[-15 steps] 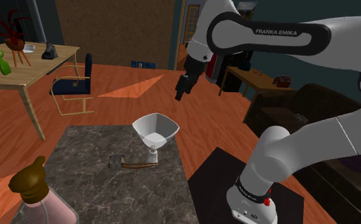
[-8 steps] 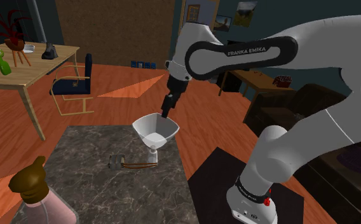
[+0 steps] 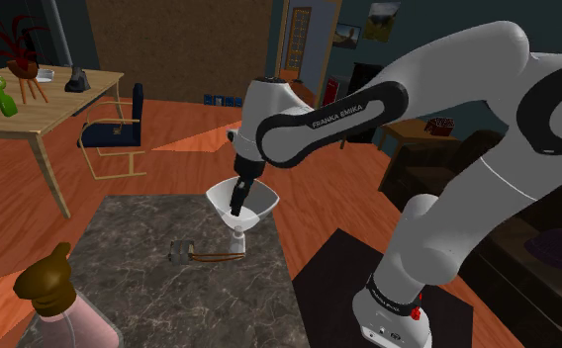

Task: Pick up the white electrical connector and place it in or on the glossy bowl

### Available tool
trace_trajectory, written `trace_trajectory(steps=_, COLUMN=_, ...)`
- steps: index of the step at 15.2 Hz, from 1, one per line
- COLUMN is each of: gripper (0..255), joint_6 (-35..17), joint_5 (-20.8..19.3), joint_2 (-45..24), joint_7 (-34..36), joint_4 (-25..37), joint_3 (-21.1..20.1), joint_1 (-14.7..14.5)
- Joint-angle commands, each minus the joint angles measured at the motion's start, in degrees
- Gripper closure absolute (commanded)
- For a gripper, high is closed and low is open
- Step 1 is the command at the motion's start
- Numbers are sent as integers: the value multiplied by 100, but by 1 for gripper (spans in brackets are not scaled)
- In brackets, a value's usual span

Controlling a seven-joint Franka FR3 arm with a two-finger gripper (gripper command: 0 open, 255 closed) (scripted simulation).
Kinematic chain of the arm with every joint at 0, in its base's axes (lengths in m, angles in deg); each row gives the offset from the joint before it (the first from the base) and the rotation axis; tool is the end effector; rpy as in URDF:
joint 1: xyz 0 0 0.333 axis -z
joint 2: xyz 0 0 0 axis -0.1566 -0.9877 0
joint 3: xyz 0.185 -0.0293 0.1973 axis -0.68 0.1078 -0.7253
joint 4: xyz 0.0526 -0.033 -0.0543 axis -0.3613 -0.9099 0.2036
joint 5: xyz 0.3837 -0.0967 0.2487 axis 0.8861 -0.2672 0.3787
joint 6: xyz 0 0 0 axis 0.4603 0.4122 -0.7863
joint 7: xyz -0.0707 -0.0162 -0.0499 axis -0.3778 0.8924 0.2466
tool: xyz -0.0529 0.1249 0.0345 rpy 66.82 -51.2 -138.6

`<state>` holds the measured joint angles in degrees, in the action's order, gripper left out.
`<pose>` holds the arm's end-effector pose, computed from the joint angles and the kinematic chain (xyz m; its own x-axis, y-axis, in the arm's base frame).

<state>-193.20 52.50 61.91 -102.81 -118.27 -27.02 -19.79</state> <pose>0.4883 0.1824 0.2911 0.8649 0.4861 0.1247 0.4918 -0.8705 -0.0180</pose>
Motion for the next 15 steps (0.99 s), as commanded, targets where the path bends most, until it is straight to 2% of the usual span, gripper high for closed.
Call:
trace_trajectory(steps=1, gripper=0, joint_6=-314, joint_5=-41, joint_2=-395, joint_7=-60, joint_4=45, joint_3=-110, joint_1=-78)
trace_trajectory(steps=6, gripper=0, joint_6=-1031, joint_5=-267, joint_2=-1371, joint_7=-173, joint_4=180, joint_3=-341, joint_1=-224)
trace_trajectory(steps=10, gripper=0, joint_6=-1539, joint_5=-613, joint_2=-2190, joint_7=-155, joint_4=375, joint_3=-480, joint_1=-347)
trace_trajectory(steps=15, gripper=0, joint_6=-1891, joint_5=-799, joint_2=-2579, joint_7=-46, joint_4=390, joint_3=-456, joint_1=-387)
